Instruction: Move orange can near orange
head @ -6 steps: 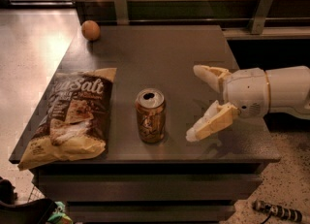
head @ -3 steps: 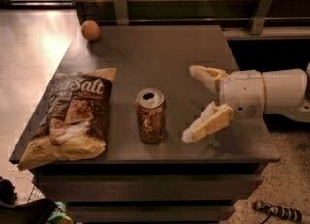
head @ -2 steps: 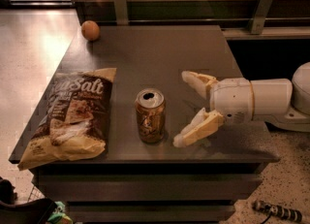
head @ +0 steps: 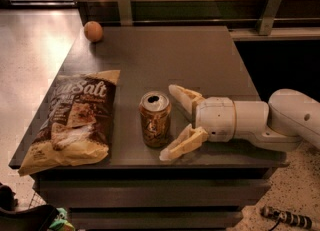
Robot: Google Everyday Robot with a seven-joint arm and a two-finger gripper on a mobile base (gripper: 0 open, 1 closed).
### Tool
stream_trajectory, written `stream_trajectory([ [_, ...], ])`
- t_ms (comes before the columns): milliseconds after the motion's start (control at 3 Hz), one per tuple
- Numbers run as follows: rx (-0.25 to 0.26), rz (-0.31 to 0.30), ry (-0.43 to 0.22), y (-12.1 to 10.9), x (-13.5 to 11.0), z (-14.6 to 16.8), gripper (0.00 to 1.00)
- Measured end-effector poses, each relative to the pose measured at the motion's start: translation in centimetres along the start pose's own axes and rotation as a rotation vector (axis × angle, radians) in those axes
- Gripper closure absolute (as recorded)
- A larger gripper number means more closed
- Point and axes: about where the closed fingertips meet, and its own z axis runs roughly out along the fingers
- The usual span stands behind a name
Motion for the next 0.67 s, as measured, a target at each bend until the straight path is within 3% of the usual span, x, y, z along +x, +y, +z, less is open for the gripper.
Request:
stream_trajectory([
  [667, -0.031, -0.057, -0.03, 0.64, -1.78, 1.4, 0.0],
])
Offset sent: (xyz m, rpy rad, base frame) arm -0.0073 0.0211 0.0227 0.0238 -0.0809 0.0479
